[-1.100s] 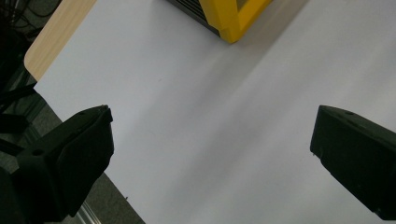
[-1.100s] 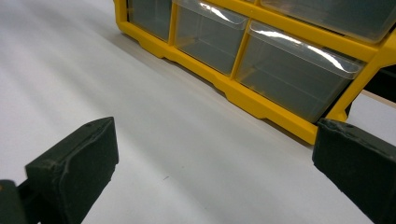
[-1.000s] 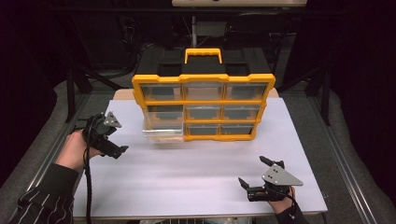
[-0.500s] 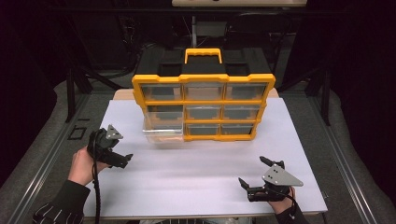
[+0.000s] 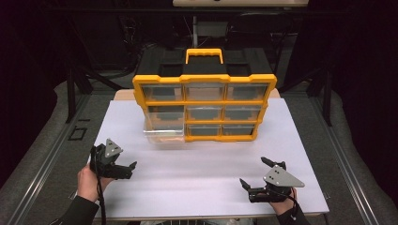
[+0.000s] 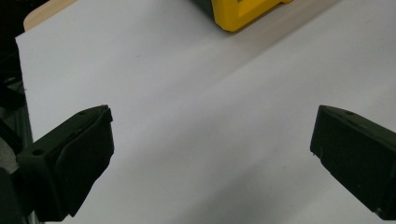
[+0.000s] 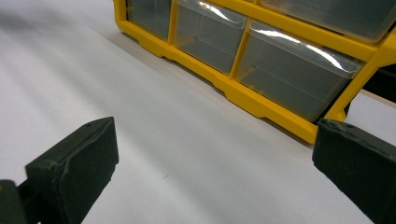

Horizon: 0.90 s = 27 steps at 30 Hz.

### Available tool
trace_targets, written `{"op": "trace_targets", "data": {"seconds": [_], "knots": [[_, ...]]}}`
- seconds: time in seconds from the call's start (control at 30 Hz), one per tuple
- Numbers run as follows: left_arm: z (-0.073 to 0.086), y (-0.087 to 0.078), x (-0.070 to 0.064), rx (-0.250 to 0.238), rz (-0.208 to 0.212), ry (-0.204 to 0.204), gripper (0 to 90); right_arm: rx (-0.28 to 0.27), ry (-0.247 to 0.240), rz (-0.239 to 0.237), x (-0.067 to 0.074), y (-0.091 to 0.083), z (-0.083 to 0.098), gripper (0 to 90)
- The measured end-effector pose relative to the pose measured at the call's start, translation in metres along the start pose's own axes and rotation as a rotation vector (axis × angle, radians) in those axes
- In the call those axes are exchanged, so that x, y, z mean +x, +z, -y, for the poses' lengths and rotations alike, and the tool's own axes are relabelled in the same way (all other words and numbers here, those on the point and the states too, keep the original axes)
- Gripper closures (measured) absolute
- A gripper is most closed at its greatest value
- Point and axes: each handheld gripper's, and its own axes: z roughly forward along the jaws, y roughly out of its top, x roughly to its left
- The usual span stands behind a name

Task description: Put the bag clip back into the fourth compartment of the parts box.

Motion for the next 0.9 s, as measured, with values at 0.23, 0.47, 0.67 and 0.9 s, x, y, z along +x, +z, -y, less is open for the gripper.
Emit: {"op": "trace_targets", "data": {"seconds": [0.23,0.47,0.67,0.9], "knots": [[0.011,-0.003,-0.011,-0.058,-0.009,-0.026,0.1,0.004,-0.003,-0.002,0.001,0.002,0.0,0.0],[0.021,-0.005,-0.02,-0.112,-0.034,-0.047,0.1,0.003,-0.003,-0.002,0.0,0.001,0.0,0.1],[0.034,-0.009,-0.028,-0.144,-0.031,-0.076,0.1,0.006,0.002,-0.005,0.001,0.002,0.001,0.0],[0.041,-0.013,-0.031,-0.145,-0.03,-0.069,0.1,0.007,0.003,-0.004,0.0,0.003,0.002,0.0]]}}
